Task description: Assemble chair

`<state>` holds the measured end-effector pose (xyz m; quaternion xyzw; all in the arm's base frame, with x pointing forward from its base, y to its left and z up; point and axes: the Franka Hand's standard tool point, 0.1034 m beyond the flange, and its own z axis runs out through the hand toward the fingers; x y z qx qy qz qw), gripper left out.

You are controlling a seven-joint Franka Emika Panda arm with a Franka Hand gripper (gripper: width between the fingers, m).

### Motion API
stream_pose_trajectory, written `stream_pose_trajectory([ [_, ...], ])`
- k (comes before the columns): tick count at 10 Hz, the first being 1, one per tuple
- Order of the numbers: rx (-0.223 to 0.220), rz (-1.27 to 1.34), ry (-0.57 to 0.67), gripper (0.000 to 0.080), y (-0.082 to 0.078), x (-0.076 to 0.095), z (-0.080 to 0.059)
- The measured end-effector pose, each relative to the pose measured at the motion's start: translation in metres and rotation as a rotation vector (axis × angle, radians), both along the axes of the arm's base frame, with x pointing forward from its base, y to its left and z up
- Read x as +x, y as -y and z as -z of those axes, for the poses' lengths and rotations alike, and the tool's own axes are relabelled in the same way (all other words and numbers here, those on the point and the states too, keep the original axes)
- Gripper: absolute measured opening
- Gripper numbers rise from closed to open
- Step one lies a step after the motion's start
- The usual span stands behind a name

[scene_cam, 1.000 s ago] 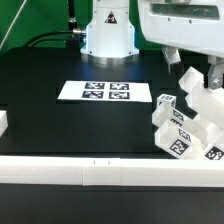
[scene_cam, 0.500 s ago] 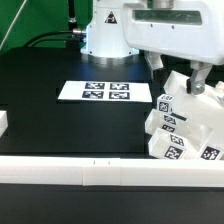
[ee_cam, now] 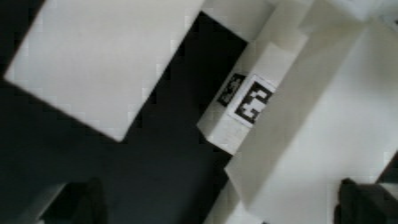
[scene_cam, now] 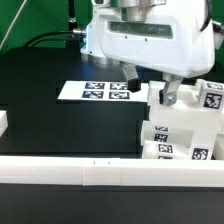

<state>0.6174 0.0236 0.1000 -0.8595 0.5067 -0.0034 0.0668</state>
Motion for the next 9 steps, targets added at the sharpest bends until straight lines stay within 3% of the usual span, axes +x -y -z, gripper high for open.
stream_pose_trajectory([
  [3,-0.004,-0.027,0.01,0.0649,0.005,0.004,-0.005],
  [5,0.003,-0.074,0.031,0.0649,0.008,0.009,-0.025],
  [7,0.022,-0.085,0.034,0.0649,-0.001,0.011,-0.046],
  [9,0.016,-0.096,0.037,0.0649,0.001,0.011,-0.041],
])
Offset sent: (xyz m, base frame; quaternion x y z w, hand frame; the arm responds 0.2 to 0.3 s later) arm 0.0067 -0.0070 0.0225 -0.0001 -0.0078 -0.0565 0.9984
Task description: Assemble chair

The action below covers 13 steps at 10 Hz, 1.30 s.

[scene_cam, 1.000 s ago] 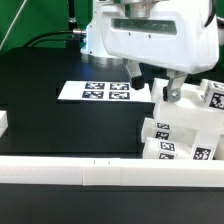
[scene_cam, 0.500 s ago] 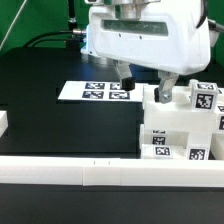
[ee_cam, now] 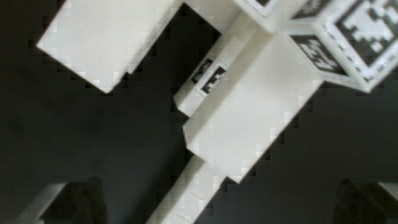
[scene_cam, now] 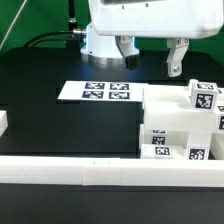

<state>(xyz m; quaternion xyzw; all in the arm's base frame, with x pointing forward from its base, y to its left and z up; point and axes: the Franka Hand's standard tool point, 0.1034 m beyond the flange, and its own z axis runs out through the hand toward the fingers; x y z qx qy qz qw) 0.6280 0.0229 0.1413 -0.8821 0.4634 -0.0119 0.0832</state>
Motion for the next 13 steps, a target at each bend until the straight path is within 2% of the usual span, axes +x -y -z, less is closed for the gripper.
stream_pose_trajectory([
  [2,-0.004,-0.033,0.005,0.0649,0.0,0.0,0.0],
  [4,-0.023,-0.214,0.028,0.0649,0.0,0.0,0.0],
  [5,-0.08,-0.415,0.027,0.0649,0.001,0.0,-0.002],
  [7,-0.078,-0.606,0.012,0.0649,-0.005,0.0,-0.009],
  [11,-0.106,-0.839,0.055,0.0649,-0.003,0.003,-0.01],
  [12,-0.142,-0.995,0.094,0.0649,-0.005,-0.003,-0.015],
  [13,-0.161,-1.056,0.128,0.0649,-0.008,-0.015,-0.017],
])
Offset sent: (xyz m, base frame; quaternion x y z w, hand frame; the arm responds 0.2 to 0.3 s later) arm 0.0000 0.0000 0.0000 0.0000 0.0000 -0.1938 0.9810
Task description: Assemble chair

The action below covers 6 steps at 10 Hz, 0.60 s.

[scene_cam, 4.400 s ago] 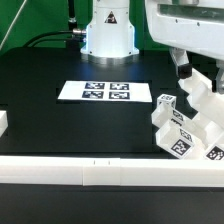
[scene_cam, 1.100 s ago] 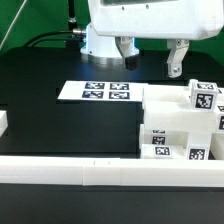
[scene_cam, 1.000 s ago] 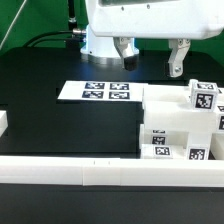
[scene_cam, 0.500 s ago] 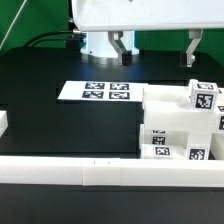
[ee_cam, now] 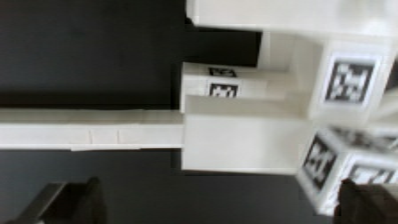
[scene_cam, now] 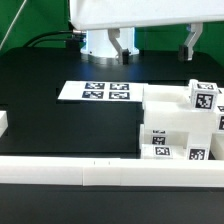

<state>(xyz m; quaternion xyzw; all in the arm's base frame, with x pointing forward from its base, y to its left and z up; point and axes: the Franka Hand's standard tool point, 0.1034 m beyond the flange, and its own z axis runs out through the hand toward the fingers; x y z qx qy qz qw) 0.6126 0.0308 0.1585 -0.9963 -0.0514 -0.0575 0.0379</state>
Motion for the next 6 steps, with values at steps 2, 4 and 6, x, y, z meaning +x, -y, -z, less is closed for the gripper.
stream_pose_trajectory([
  [2,0.022,-0.003,0.009,0.0649,-0.004,-0.045,-0.005],
  [4,0.027,0.01,0.006,0.0649,-0.004,-0.049,-0.001],
  [6,0.027,0.01,0.006,0.0649,-0.004,-0.048,0.0],
])
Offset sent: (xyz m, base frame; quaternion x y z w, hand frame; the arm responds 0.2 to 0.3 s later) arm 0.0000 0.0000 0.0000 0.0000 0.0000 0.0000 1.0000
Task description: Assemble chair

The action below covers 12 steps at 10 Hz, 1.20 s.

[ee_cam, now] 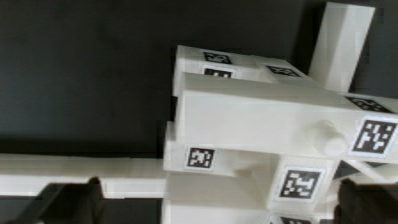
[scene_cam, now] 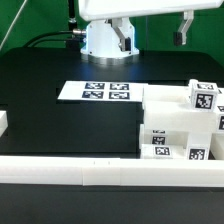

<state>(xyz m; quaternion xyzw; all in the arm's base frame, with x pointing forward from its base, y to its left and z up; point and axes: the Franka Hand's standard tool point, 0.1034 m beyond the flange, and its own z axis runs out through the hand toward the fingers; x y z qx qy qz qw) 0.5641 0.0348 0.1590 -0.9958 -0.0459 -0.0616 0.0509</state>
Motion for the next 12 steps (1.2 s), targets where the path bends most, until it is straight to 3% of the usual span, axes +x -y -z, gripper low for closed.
stream_pose_trajectory([
  [1,0.002,0.013,-0.002,0.0649,-0.003,-0.002,0.0],
  [3,0.001,0.046,0.028,0.0649,-0.033,-0.033,0.009],
  [4,-0.001,0.056,0.049,0.0649,-0.038,-0.053,0.023],
  [6,-0.023,0.066,0.085,0.0649,-0.036,-0.076,0.052],
  [7,-0.009,0.059,0.017,0.0649,-0.04,-0.078,0.051],
  [8,-0.008,0.062,0.034,0.0649,-0.04,-0.071,0.047],
  [10,0.005,0.047,-0.115,0.0649,-0.045,-0.083,0.051],
  [12,-0.011,-0.011,-0.204,0.0649,-0.055,-0.087,0.058],
])
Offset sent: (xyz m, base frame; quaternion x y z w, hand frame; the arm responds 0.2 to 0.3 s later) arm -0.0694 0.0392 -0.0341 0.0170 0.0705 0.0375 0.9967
